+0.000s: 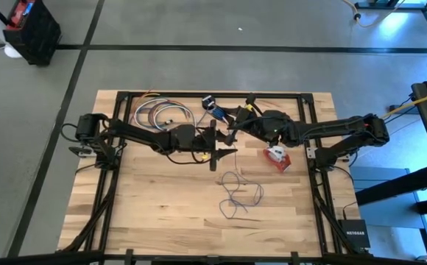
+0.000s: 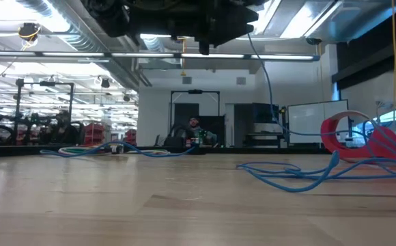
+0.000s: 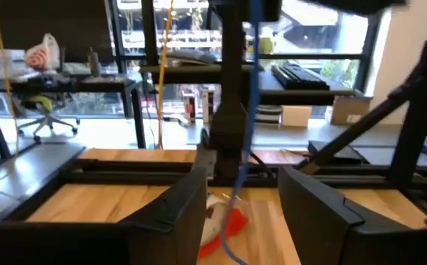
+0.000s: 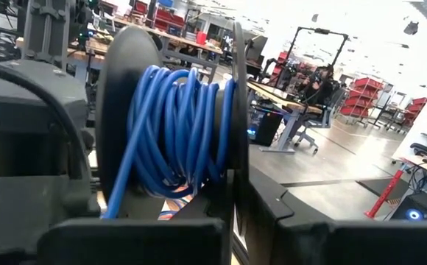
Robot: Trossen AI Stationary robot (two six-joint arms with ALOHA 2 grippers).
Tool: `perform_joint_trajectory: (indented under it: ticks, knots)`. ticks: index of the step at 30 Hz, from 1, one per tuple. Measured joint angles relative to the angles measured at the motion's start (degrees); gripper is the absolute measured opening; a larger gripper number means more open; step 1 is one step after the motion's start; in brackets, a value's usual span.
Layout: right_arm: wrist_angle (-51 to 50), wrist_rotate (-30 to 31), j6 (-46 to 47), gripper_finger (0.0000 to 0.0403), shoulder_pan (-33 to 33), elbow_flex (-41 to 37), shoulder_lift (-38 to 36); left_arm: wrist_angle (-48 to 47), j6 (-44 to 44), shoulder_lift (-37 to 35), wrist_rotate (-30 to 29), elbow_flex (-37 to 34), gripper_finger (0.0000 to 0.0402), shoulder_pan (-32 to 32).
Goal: Coil cords
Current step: Coil the blue wire onto the spool
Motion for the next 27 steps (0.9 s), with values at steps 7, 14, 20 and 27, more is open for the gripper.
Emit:
perform_joint_trajectory:
  ticks: [7,14,20,27]
  knots:
    - [0.04,0.0,-0.02,0.0019,0.0,0.0,0.0,-0.24,1.65,-0.17,-0.1,0.02,0.0101,0.45]
    - [0.1,0.0,-0.04,0.0019,0.07,0.0,0.0,-1.84,2.24,-0.18,-0.58,0.02,0.001,1.8]
    - [-0.91,0.47,-3.05,0.0019,3.56,-0.14,-1.7,-6.53,3.24,-0.42,-5.79,0.12,0.0006,3.26]
    - [-8.51,7.85,-5.8,0.0019,8.29,-0.17,-5.06,-15.86,5.16,-4.07,-7.9,0.11,0.0005,3.24]
